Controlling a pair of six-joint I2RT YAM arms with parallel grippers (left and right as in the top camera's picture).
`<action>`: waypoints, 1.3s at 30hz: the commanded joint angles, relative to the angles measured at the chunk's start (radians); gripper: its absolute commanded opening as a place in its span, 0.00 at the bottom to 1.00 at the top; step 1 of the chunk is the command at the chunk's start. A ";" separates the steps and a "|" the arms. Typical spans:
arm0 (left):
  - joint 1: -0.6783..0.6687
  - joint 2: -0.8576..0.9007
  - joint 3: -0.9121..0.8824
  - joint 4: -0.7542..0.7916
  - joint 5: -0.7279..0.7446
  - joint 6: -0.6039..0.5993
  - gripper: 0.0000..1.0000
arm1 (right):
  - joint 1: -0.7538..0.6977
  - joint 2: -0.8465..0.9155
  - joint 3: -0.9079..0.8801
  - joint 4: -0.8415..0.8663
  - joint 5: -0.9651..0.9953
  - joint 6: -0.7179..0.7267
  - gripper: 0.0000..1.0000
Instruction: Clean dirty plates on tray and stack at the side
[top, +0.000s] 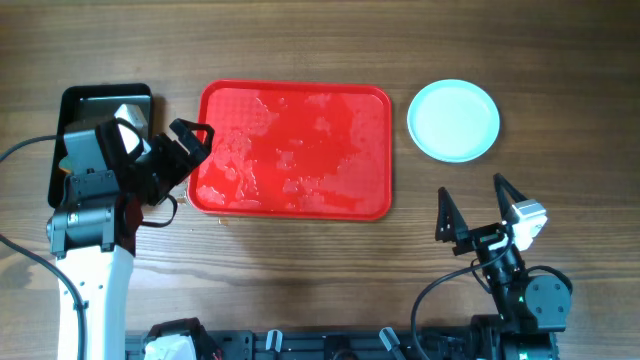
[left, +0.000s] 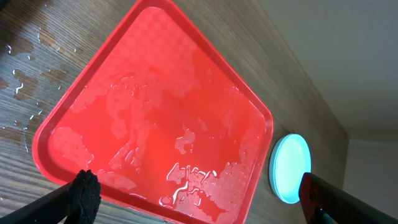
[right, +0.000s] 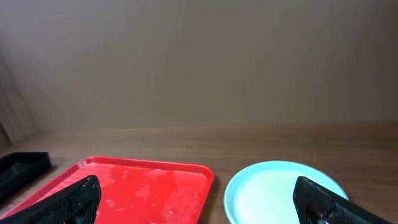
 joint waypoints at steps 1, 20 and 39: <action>-0.005 0.003 0.000 0.002 0.016 -0.005 1.00 | -0.006 -0.016 -0.035 0.067 0.051 -0.040 1.00; -0.005 0.003 0.000 0.002 0.016 -0.005 1.00 | -0.006 -0.016 -0.100 0.013 0.194 -0.199 1.00; -0.005 0.003 0.000 0.002 0.016 -0.005 1.00 | -0.006 -0.016 -0.100 0.014 0.197 -0.195 1.00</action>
